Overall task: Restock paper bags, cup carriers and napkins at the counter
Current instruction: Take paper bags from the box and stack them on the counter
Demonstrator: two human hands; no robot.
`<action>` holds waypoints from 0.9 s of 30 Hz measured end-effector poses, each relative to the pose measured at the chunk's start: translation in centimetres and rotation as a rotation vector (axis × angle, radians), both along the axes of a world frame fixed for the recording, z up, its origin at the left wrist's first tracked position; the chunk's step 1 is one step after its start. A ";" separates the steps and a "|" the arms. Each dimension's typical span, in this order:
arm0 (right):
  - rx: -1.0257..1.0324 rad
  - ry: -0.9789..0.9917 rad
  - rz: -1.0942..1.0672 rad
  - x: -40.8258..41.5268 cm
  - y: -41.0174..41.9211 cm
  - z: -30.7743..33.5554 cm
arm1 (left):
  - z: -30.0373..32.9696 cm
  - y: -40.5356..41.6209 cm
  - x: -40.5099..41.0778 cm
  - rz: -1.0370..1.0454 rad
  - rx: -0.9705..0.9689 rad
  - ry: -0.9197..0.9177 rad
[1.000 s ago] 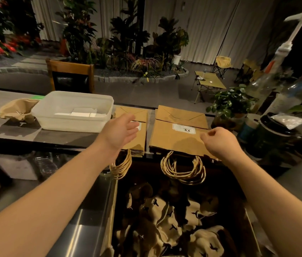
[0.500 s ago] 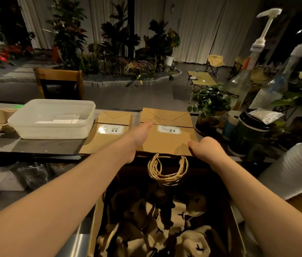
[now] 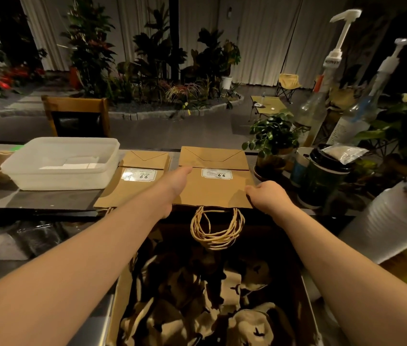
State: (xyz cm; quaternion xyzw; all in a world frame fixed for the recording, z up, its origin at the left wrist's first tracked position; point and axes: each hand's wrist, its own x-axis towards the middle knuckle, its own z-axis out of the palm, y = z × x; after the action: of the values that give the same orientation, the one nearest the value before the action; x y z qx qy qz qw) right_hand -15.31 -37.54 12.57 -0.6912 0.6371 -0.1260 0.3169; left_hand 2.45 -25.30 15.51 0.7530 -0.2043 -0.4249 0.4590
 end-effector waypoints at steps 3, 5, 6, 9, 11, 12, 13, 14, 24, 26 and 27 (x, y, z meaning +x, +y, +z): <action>0.031 -0.030 0.006 0.1 -0.4 0.2 | 0.2 -0.1 0.0 0.023 -0.006 -0.004; 0.025 -0.042 -0.015 0.1 -0.8 0.3 | 0.2 -0.4 0.2 0.033 -0.017 -0.001; 0.025 -0.046 -0.020 0.2 -1.0 0.3 | 0.1 -0.7 0.4 0.033 -0.023 0.002; 0.056 -0.083 -0.005 0.8 -1.4 0.0 | -0.1 -1.4 0.6 0.027 -0.043 0.017; 0.057 -0.093 -0.005 0.7 -1.7 -0.1 | -0.2 -1.7 0.8 0.021 -0.037 0.018; 0.042 -0.089 -0.008 0.4 -1.7 -0.1 | -0.3 -1.8 1.1 0.012 -0.036 0.019; 0.023 -0.080 -0.010 0.1 -1.7 0.1 | -0.3 -1.8 1.3 0.000 -0.034 0.022; 0.007 -0.071 -0.008 -0.1 -1.8 0.2 | -0.3 -1.8 1.4 -0.007 -0.031 0.024; -0.001 -0.111 -0.019 -0.8 -1.3 0.8 | -0.3 -1.5 1.1 -0.009 -0.029 0.093; 0.016 -0.117 -0.025 -1.0 -1.1 0.7 | -0.2 -1.4 0.8 0.022 -0.045 0.084; 0.023 -0.125 -0.032 -1.1 -1.0 0.6 | -0.1 -1.3 0.5 0.033 -0.045 0.079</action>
State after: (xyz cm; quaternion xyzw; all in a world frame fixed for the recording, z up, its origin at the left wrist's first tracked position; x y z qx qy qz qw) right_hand -16.37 -38.56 13.19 -0.6681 0.6285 -0.1664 0.3619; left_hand 2.97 -26.61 15.38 0.7284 -0.1831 -0.4420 0.4904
